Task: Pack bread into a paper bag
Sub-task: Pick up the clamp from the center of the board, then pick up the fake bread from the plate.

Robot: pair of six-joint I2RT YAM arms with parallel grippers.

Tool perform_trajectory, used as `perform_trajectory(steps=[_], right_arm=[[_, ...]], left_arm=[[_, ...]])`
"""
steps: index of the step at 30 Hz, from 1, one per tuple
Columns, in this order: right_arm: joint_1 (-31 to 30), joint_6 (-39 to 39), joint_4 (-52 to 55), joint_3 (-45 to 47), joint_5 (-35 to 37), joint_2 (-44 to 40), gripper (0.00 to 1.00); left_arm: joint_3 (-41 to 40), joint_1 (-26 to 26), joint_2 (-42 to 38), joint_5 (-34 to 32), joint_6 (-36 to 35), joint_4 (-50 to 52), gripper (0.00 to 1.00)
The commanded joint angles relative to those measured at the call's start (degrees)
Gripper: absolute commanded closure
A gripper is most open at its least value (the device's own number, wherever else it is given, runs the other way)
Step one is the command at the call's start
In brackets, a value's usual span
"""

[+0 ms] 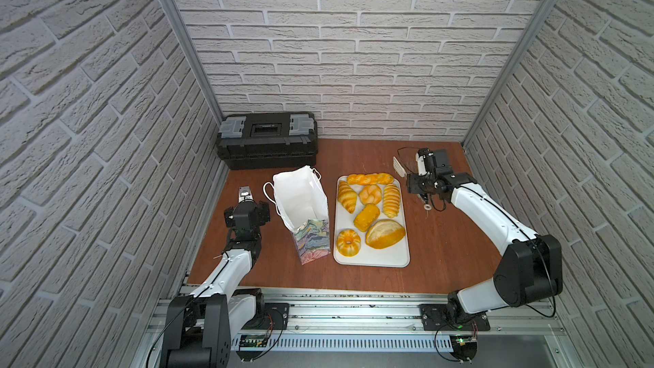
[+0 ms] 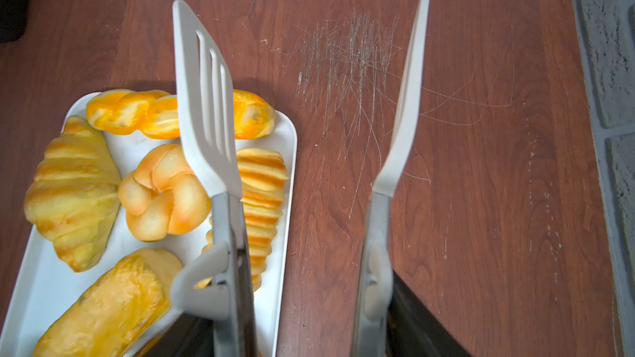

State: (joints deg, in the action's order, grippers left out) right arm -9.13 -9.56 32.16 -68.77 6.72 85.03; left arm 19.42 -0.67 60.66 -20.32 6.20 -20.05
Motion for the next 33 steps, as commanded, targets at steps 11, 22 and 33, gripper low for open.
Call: perform_trajectory(steps=[11, 22, 33], right_arm=[[-2.0, -0.2, 2.8, 0.8, -1.8, -5.7, 0.65], [-4.8, -1.9, 10.9, 2.7, -7.4, -9.7, 0.57], [-9.1, -5.4, 12.2, 7.0, -8.0, -11.0, 0.53]], left_arm=[[-1.1, 0.2, -0.1, -1.1, 0.2, -3.3, 0.02], [-1.3, 0.2, -0.5, -1.1, 0.2, -3.3, 0.02], [-1.3, 0.2, 0.8, -0.7, 0.1, -4.6, 0.02]])
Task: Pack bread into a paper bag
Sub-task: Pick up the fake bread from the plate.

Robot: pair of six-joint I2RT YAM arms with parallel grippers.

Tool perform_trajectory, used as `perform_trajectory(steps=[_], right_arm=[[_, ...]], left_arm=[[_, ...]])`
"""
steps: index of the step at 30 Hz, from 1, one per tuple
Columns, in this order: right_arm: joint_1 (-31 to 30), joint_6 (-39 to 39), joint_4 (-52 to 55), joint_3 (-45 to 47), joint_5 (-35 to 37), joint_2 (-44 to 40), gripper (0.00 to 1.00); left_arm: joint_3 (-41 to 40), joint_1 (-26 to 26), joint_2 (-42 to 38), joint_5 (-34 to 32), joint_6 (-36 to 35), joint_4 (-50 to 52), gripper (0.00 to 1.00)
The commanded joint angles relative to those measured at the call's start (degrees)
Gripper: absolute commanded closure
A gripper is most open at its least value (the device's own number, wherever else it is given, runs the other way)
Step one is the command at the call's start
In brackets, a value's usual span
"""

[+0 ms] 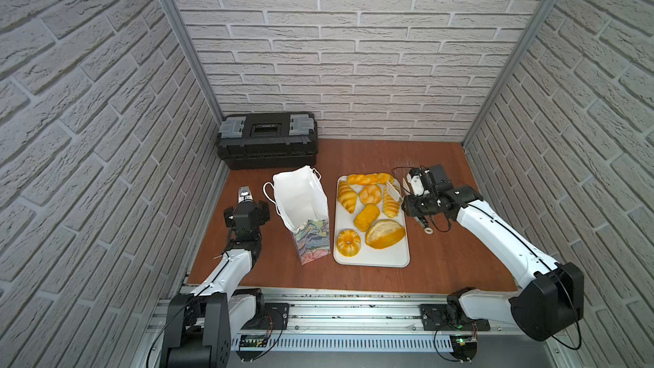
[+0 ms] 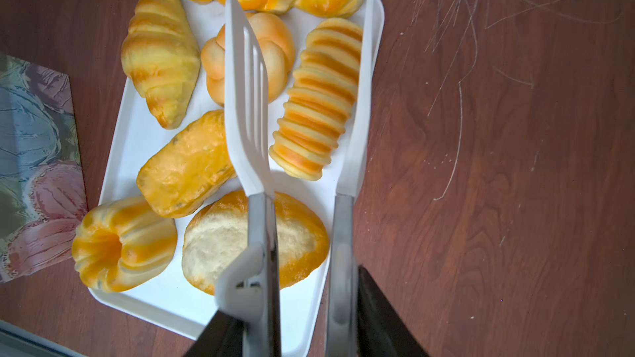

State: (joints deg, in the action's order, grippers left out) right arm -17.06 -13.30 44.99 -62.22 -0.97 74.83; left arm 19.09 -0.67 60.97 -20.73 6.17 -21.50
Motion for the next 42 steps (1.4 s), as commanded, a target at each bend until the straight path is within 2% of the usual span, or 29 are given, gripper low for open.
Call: perform_trajectory(steps=[1, 12, 16, 19, 42], right_arm=[[-1.5, -1.9, -0.5, 0.6, 0.0, -0.7, 0.53], [-3.2, -4.5, -0.9, 1.5, 2.3, 0.8, 0.47], [-3.2, -5.1, -1.8, 1.8, 2.9, 1.8, 0.38], [-3.3, -5.6, -2.6, 2.0, 3.0, 2.9, 0.35], [-3.7, -6.6, -4.7, 1.0, 3.1, 7.9, 0.39]], left_arm=[[-1.1, 0.2, 0.4, -0.3, 0.1, -3.2, 0.02], [-1.3, 0.2, 0.6, -0.2, -0.1, -3.7, 0.02], [-1.3, 0.2, 0.6, -0.2, -0.3, -3.8, 0.02], [-1.3, 0.2, 0.5, -0.2, -0.5, -3.7, 0.02], [-1.4, 0.0, 0.6, -0.4, -0.9, -4.1, 0.02]])
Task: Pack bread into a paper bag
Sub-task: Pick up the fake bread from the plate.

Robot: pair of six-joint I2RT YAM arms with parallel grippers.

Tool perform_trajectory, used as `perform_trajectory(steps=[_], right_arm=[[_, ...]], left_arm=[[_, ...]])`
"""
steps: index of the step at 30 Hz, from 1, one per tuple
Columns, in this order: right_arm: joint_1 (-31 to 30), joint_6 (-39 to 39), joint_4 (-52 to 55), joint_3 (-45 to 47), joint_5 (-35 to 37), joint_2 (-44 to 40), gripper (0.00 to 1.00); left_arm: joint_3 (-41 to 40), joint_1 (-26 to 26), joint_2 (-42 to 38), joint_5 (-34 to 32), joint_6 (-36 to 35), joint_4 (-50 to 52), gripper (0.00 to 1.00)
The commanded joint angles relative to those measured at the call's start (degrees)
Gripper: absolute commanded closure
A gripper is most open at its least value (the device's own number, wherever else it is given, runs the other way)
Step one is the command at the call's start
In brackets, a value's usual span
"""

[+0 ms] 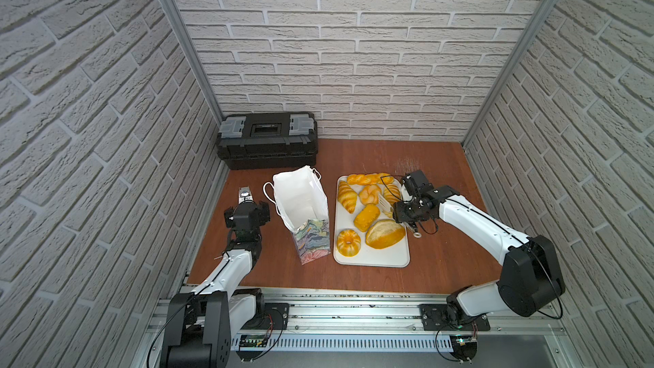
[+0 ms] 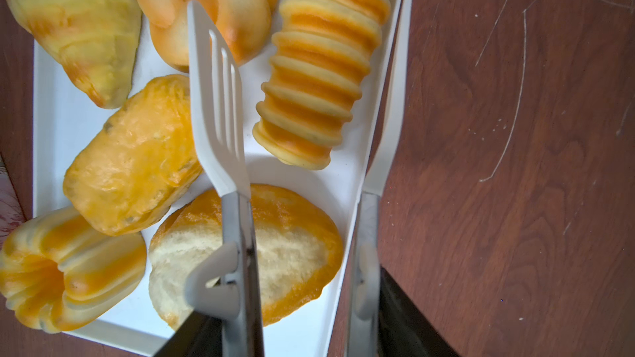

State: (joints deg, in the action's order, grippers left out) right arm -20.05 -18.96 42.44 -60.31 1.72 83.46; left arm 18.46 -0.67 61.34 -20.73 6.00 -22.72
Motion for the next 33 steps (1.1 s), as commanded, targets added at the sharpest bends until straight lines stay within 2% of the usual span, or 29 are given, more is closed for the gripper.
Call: perform_trajectory(steps=[1, 16, 25, 33], right_arm=[[-0.8, -1.0, -2.1, -1.0, 0.6, -0.7, 0.39], [-1.8, -2.6, -2.9, -0.8, 2.8, 2.1, 0.45], [-1.8, -3.9, -3.3, -0.2, 4.1, 1.6, 0.62], [-1.9, -3.1, -3.0, -0.2, 4.2, -0.2, 0.91]], left_arm=[[-0.8, 0.0, 0.3, -0.4, -0.7, -2.9, 0.02], [-1.0, -0.1, 0.3, -0.4, -0.8, -3.1, 0.02], [-1.0, -0.1, 0.5, -0.4, -0.8, -3.2, 0.02], [-1.0, -0.1, 0.4, -0.4, -0.6, -3.0, 0.02]])
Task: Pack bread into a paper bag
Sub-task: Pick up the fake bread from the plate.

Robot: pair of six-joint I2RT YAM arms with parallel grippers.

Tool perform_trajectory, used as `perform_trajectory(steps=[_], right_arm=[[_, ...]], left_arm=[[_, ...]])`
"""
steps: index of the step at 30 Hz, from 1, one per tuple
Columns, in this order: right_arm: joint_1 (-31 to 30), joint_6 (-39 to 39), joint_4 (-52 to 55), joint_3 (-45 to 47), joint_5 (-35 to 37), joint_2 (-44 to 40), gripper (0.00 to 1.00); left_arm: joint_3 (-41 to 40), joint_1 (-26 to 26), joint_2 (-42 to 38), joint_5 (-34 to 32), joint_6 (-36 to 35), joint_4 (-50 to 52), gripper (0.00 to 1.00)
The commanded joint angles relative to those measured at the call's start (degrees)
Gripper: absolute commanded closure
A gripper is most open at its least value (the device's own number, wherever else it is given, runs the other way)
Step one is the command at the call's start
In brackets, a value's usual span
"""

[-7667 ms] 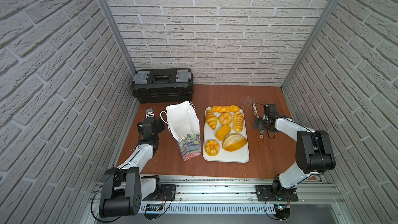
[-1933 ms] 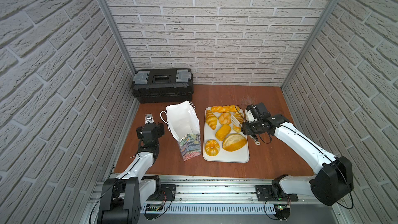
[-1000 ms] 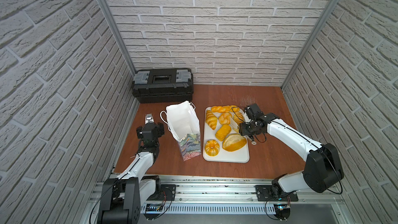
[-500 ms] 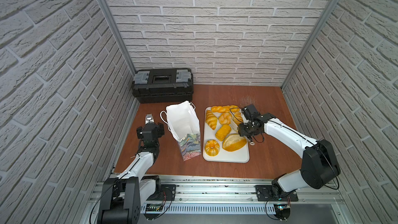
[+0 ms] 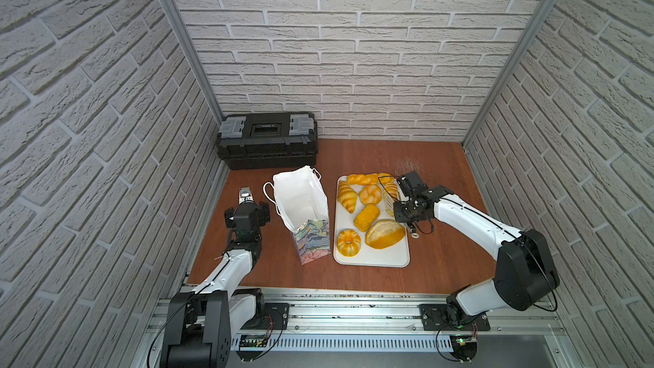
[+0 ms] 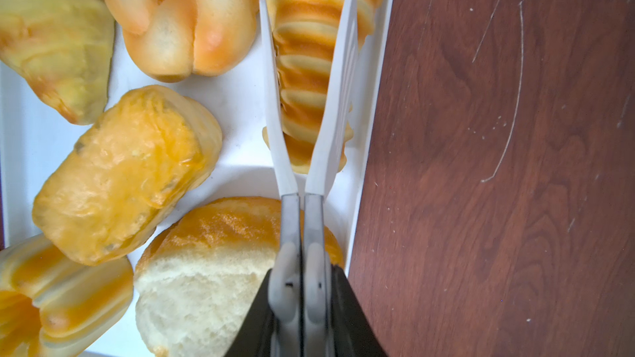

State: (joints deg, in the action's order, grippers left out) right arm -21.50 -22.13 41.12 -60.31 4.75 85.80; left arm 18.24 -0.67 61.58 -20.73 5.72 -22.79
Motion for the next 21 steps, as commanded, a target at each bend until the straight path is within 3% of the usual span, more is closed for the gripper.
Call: perform_trajectory(steps=[1, 13, 21], right_arm=[[-0.5, 0.3, -1.5, -0.4, 1.2, -3.0, 0.96], [-0.8, 3.4, 2.4, -5.9, 1.9, -7.7, 0.98], [-2.1, 6.6, 4.9, -15.0, -1.4, -8.6, 0.98]], left_arm=[[-0.7, -0.1, 0.2, -0.4, -0.4, -3.0, 0.02], [-0.7, 0.0, 0.1, -0.4, -0.3, -2.9, 0.02], [-0.7, 0.0, 0.4, -0.3, -0.1, -3.1, 0.02]])
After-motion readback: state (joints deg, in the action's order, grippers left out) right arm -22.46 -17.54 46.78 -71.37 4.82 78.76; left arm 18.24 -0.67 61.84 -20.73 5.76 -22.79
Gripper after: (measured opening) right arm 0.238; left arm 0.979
